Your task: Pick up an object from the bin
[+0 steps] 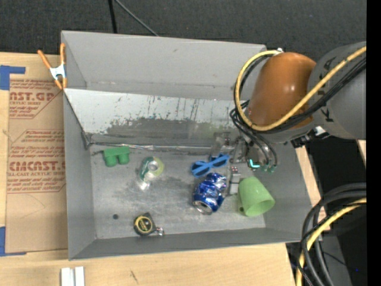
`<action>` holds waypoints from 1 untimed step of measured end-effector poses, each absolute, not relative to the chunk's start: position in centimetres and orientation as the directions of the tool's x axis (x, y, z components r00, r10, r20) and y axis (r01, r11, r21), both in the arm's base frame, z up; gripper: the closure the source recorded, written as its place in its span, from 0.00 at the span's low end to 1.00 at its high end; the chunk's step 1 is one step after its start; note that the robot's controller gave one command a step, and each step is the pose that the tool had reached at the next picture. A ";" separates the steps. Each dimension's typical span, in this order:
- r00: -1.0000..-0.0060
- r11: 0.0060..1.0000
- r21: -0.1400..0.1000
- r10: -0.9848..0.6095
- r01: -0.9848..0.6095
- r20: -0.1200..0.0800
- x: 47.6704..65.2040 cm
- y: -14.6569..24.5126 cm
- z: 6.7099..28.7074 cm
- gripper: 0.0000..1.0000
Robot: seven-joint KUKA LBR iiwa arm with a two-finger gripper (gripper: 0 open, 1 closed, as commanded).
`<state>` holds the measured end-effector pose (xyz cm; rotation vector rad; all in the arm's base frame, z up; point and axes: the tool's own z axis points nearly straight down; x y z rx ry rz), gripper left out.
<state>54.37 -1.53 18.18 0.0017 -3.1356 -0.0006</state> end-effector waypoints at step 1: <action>-0.968 0.969 -0.002 0.249 0.249 0.013 53.8 -2.8 7.4 0.00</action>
Offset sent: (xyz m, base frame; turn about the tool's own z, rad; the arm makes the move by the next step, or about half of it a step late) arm -0.0052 -0.0114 -0.1118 0.2540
